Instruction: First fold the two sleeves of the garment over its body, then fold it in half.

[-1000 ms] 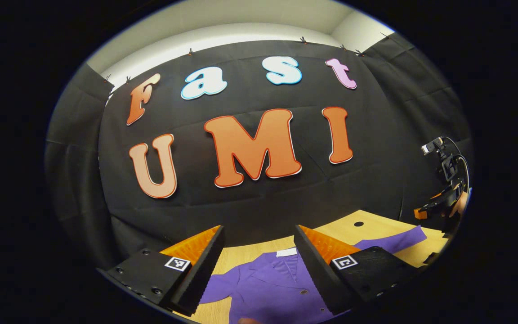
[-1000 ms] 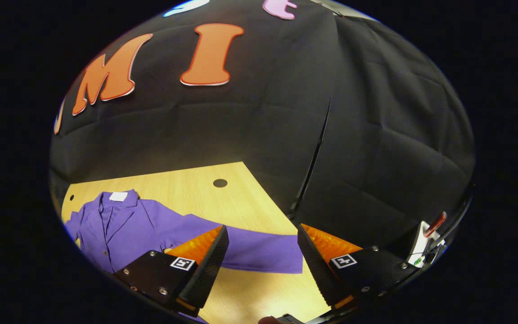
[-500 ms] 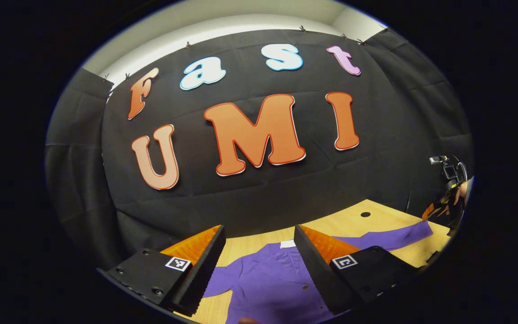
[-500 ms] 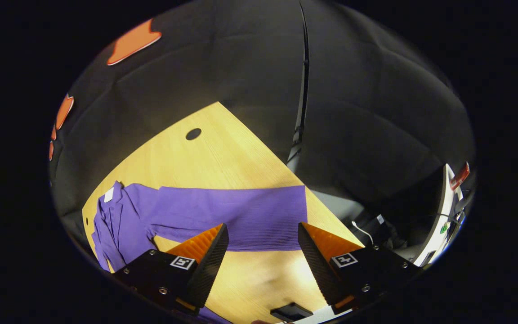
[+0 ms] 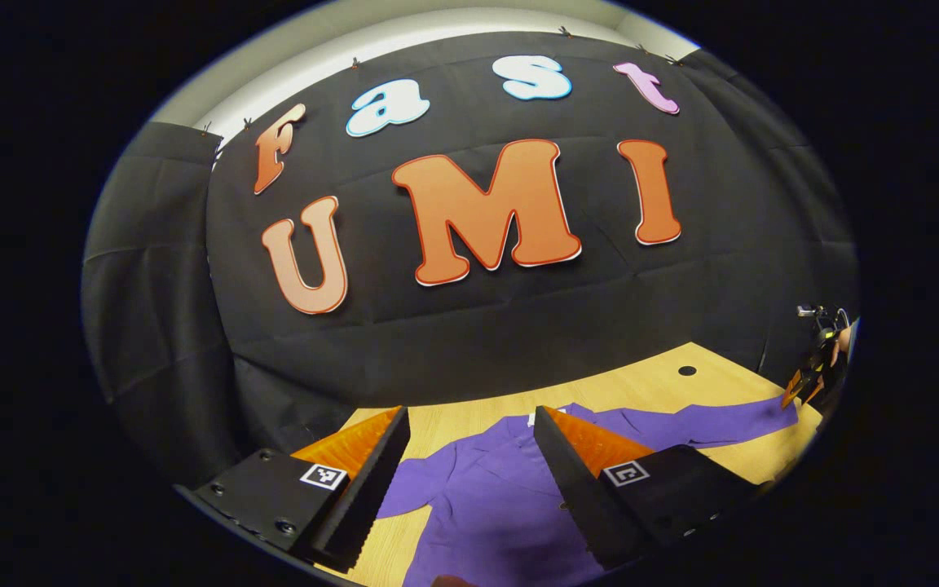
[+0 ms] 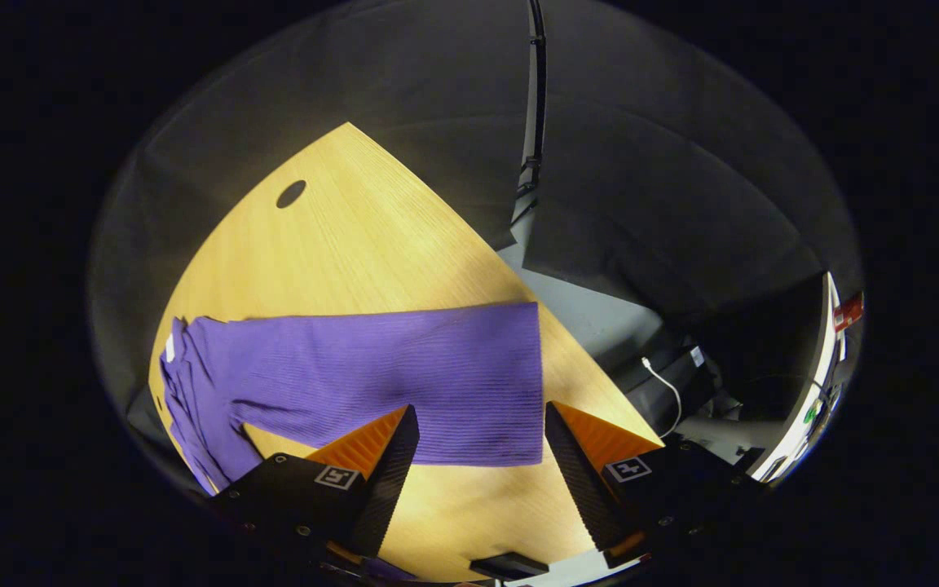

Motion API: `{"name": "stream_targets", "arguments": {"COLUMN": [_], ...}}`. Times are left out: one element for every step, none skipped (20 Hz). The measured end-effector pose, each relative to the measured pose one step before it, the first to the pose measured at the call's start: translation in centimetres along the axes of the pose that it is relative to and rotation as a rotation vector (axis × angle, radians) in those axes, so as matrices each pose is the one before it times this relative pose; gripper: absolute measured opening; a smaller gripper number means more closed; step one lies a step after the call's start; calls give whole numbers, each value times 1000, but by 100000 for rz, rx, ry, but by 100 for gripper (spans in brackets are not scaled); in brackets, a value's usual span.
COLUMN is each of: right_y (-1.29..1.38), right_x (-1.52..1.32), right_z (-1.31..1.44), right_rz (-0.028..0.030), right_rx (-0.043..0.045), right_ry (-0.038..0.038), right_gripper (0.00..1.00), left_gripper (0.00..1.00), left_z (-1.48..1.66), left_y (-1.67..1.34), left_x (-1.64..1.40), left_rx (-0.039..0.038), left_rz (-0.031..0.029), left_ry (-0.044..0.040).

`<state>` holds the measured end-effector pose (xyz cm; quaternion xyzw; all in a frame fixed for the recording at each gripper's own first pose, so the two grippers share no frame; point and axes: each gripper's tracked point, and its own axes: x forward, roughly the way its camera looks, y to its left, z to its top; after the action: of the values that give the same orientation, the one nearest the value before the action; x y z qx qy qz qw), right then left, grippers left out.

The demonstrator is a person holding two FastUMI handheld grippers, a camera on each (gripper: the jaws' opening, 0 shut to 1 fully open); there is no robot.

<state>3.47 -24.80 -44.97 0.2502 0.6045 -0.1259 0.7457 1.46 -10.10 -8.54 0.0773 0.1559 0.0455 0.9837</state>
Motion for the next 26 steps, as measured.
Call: {"name": "stream_targets", "arguments": {"right_y": [49,-92,-230,-739,-48,158,133,246,241,148,40,102,173,162,121,241,856,537,978,789,783,941,987,1156,1414,1119], "right_x": [464,542,572,415,-302,543,-224,-11,30,50,-35,130,-50,57,-100,-61,-495,-517,-966,-1080,-1123,-1091,-1119,-1200,-1119,-1051], "right_z": [-131,-6,-14,-121,118,71,-77,-148,-144,-18,264,93,380,10,195,74,91,179,248,196,255,109,265,105,263,168], "right_rz": [-619,-1067,-1269,-4025,-408,-185,-161,-68,141,291,229,253,539,236,237,1582,2133,1449,2446,1287,847,1292,1151,1500,1617,783], "right_rx": [-340,-736,-755,-882,-1105,-1428,-748,-284,-193,-1065,-562,593,2364,1633,-3,679,1357,59,-1040,-1112,-1091,-630,-394,-88,-584,-1477], "right_ry": [1889,1467,114,81,-236,-972,707,573,503,35,-920,-1506,-1459,-257,-382,-397,-437,-1412,-1684,-2182,-1683,-1888,-1787,-1941,-1952,-1632], "right_gripper": [93,93,93,93,92,90,87,85,78,81,57,48,38,10,8,7,5,4,4,4,4,4,4,4,4,4], "left_gripper": [98,98,98,98,98,98,98,98,98,98,98,98,100,98,98,98,100,98,98,98,98,98,98,98,98,100], "left_z": [-329,-160,-87,-93,-158,-185,-78,-3,-328,170,61,181,-41,33,-49,21,-83,22,-67,122,-108,129,-130,-67,-155,-47], "left_y": [-113,-210,-142,-86,30,-99,-98,-150,35,76,-26,21,130,218,139,225,229,324,457,365,385,377,261,340,601,435], "left_x": [36,179,76,68,32,-13,121,71,-201,43,20,-17,-300,-297,-385,-326,-322,34,16,204,229,71,100,80,98,232], "left_rx": [-44,-57,294,1026,1113,536,-326,-400,73,280,307,267,229,288,219,60,144,386,398,176,143,-177,-799,-679,-389,-272], "left_rz": [182,-27,11,406,175,209,-40,-261,125,446,127,162,192,209,416,-119,71,-117,18,-555,-517,-834,-1391,-1029,-827,-624], "left_ry": [1255,793,337,430,508,514,-21,469,486,-95,-399,-357,-256,-345,-672,-618,-629,-342,-419,-548,-687,-954,-799,-510,-542,-351]}}
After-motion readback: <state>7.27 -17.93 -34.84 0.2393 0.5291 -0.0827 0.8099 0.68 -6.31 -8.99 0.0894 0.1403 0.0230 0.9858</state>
